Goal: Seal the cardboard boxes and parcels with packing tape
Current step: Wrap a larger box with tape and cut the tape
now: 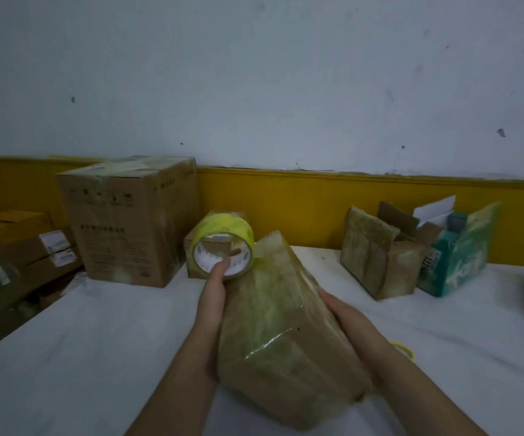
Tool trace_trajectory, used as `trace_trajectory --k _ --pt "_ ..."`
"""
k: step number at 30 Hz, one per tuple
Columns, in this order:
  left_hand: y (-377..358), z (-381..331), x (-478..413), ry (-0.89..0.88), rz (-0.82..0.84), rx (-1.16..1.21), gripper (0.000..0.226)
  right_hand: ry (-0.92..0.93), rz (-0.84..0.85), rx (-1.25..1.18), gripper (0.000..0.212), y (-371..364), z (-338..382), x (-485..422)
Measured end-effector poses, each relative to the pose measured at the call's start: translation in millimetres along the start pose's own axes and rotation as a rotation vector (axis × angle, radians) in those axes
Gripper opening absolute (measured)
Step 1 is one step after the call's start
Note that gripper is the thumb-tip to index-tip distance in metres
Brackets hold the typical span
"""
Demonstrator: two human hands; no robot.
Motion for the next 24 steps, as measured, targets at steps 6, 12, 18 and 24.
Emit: trace_trajectory --k 6,12,18,24 --pt "-30.7 -17.4 9.0 -0.26 0.011 -0.402 0.024 0.365 -0.105 0.206 0.049 -19.6 41.3 -5.3" --pt "-36.4 -11.1 29.9 -0.482 0.082 -0.503 0.028 0.439 -0.045 0.509 0.029 -39.2 76.9 -13.3" --pt "24.2 -57.1 11.3 -0.844 -0.024 -0.448 0.023 0.494 -0.042 0.69 0.035 -26.9 75.6 -19.0" --pt "39.6 5.6 0.8 -0.646 -0.104 -0.386 0.02 0.384 -0.034 0.501 0.031 -2.9 74.6 -12.4"
Point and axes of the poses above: each hand's wrist, its own x-axis away from the middle knuckle, its own y-axis out of the back of the hand, z = x × y, the point moved 4 cm from there along -x, towards the middle knuckle, and after that the axes turned 14 degrees about -z, right-handed, at the moved point
